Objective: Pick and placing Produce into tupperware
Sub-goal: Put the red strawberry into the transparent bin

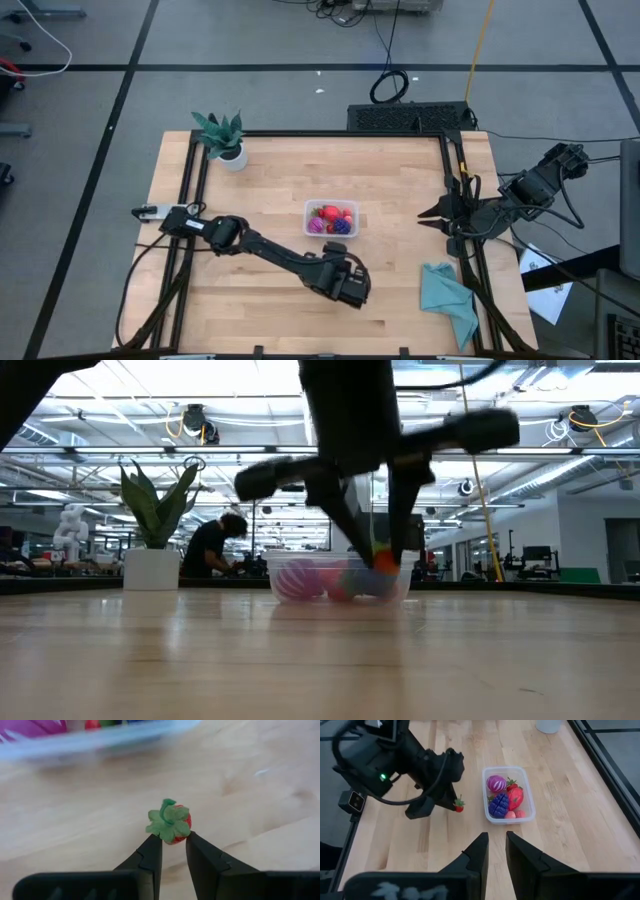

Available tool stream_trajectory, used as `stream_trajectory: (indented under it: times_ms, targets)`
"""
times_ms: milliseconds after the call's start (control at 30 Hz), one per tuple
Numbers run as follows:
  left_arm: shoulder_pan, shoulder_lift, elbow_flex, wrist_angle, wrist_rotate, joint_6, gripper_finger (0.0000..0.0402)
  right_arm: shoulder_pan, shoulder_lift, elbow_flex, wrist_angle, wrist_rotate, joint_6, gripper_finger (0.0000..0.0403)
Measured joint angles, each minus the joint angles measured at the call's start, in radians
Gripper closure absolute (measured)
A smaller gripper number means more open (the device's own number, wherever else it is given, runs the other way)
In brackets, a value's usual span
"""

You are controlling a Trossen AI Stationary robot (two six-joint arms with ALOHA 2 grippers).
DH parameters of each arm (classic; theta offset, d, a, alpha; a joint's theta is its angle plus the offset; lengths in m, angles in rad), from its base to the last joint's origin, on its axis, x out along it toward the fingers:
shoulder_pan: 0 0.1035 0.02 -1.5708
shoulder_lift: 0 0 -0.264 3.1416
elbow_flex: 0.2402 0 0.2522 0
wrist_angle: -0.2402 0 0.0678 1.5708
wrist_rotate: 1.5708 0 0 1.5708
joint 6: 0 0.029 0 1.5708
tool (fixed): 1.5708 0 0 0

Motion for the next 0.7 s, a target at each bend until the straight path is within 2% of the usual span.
stream_trajectory:
  times_ms: [267,467,700]
  targets:
    - [-0.024,0.001,0.136,-0.144,-0.046,-0.002,0.0326,0.000,0.000,0.000,0.000,0.000,0.000,0.0348]
    - [-0.003,-0.031,0.135,-0.239,-0.075,0.003,0.0326,0.000,0.000,0.000,-0.001,0.000,0.000,0.0348]
    - [0.067,-0.044,0.136,-0.294,-0.055,0.091,0.0326,0.000,0.000,-0.001,-0.001,0.000,0.000,0.0348]
